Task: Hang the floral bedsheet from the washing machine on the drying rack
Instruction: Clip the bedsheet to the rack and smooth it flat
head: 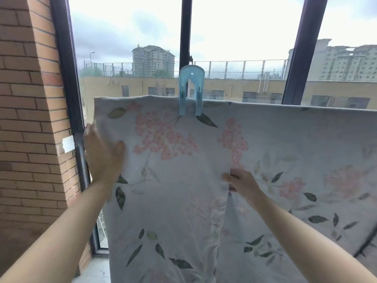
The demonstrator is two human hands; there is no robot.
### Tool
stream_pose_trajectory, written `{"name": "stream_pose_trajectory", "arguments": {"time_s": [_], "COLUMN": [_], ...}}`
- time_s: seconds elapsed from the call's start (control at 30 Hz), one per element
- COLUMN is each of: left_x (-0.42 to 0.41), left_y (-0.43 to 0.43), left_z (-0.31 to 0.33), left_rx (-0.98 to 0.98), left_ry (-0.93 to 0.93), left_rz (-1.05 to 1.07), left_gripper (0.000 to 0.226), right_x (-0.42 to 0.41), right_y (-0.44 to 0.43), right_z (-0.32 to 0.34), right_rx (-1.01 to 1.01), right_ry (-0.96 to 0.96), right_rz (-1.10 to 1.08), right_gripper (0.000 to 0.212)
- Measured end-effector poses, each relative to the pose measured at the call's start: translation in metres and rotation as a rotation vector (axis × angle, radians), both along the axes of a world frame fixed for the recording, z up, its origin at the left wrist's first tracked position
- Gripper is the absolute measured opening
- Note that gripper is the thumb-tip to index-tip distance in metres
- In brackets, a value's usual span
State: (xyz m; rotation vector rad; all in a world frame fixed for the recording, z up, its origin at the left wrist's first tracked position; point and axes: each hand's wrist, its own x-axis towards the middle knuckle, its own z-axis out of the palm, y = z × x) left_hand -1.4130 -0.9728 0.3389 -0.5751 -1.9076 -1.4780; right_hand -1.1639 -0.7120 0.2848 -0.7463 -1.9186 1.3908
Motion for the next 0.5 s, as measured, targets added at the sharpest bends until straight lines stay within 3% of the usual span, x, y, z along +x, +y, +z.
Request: {"name": "stream_pose_trajectory", "arguments": {"time_s": [0.1,0.2,0.3,0.5], "left_x": [0.039,0.094,0.150,0.295], "left_y": [0.023,0.059,0.099,0.202], "left_z": [-0.023,-0.046,-0.066,-0.093], "left_rx": [-0.187,-0.269,-0.328,-0.379], "left_ry": [0.177,0.274,0.318,0.289], "left_rz": [0.042,-0.079,-0.238,-0.436], "left_gripper": [0.074,0.059,0.041,0.025], "right_x": [0.026,0.072,0.121,0.256], "right_y": [0.006,0.023,0.041,0.094], "right_z": [0.004,0.002,-0.003,-0.013], "right_rx": [0.015,0.025,0.021,0.015], "right_ry": [-0.014,-0.041,-0.068,-0.113], "right_rz": [0.028,0.022,-0.003,-0.099], "right_gripper": [0.009,0.009,0.012,0.020]}}
